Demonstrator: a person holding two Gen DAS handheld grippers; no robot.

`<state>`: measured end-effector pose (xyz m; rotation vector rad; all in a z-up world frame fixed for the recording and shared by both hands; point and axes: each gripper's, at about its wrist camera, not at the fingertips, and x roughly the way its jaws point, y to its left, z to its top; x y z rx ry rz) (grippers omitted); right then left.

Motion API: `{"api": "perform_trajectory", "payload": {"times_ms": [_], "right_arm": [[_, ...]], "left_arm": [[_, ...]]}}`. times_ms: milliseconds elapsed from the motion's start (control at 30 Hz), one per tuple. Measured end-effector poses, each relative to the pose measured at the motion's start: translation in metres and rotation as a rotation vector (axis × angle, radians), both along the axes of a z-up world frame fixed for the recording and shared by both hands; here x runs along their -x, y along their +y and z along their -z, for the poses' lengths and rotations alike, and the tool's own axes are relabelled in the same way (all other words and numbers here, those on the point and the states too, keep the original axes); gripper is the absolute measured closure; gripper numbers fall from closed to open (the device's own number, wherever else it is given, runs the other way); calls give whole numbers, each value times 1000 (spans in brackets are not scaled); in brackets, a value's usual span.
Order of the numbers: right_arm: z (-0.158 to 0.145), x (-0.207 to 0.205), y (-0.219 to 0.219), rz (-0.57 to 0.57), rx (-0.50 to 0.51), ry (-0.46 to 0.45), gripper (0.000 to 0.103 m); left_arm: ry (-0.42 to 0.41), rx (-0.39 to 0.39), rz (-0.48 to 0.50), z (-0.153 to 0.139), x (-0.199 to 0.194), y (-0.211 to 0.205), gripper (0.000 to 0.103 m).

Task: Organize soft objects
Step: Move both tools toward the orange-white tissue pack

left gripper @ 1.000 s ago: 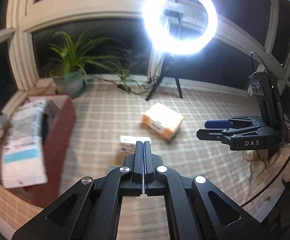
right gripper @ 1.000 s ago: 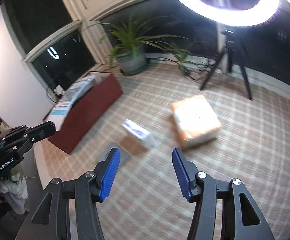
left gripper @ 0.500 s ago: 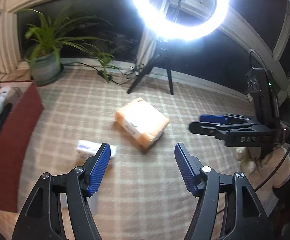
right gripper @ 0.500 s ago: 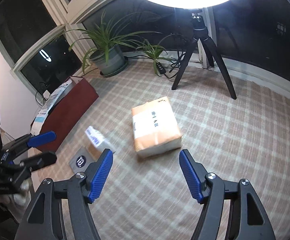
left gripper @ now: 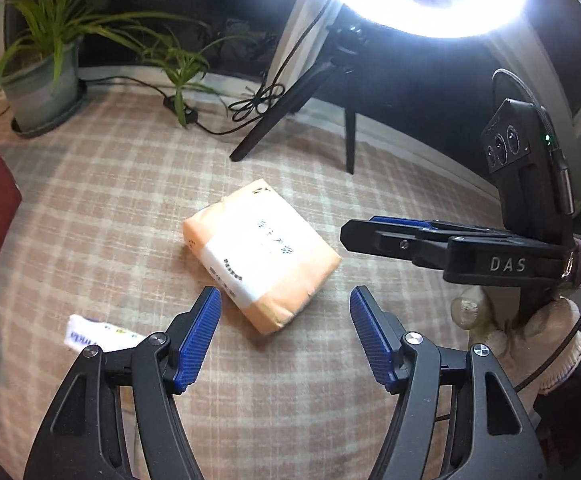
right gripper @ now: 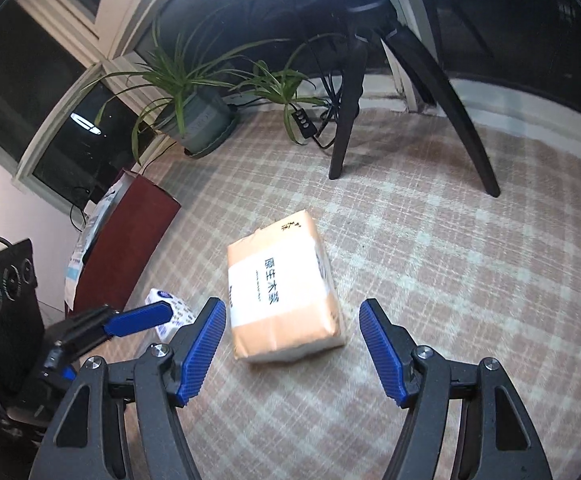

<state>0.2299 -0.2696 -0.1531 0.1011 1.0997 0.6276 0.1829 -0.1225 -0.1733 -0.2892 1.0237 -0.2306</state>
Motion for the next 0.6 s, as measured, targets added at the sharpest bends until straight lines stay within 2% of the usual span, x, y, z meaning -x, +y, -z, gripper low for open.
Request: {"api": "perform_trajectory", "payload": {"times_ms": [333,600], "right_arm": [[25,-32,13,-29,-26,90,37],[41,-42,24,-46,-30,136,37]], "left_arm": [[105,3,-35,33,-29,8,33],[168,42,-41,51,-43,10,32]]}}
